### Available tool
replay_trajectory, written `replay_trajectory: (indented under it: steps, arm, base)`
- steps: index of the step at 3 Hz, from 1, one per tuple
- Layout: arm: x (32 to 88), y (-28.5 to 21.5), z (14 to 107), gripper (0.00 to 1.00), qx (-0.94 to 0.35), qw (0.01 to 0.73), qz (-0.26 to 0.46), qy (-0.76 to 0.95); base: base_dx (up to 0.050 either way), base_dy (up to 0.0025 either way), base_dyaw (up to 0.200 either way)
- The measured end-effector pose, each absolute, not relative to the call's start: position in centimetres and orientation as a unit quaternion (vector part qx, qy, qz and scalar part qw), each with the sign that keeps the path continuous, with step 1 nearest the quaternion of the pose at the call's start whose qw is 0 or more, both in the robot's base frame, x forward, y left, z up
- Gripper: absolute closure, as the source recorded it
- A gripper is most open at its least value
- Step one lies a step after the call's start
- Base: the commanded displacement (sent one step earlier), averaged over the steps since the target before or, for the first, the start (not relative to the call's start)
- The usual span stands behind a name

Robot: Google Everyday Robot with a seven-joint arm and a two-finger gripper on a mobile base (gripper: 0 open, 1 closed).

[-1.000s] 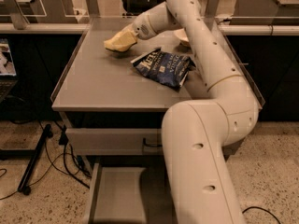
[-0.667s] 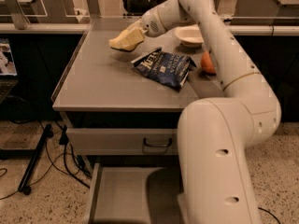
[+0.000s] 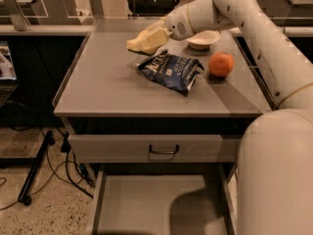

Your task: Place sponge into middle drawer

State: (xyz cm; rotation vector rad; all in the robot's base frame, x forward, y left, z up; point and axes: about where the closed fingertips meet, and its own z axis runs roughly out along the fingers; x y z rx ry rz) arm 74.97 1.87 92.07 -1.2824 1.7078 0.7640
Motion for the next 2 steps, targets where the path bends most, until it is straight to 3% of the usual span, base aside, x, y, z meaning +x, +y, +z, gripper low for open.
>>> replay_trajectory:
  steps: [1, 2]
  arm:
    - [70.13, -1.31, 94.10, 1.00, -0.470, 0.472, 0.296, 0.685]
    - [70.13, -1.30, 94.09, 1.00, -0.470, 0.472, 0.296, 0.685]
  base:
    - [0.000, 0.00000, 0.000]
    - [0.000, 0.00000, 0.000]
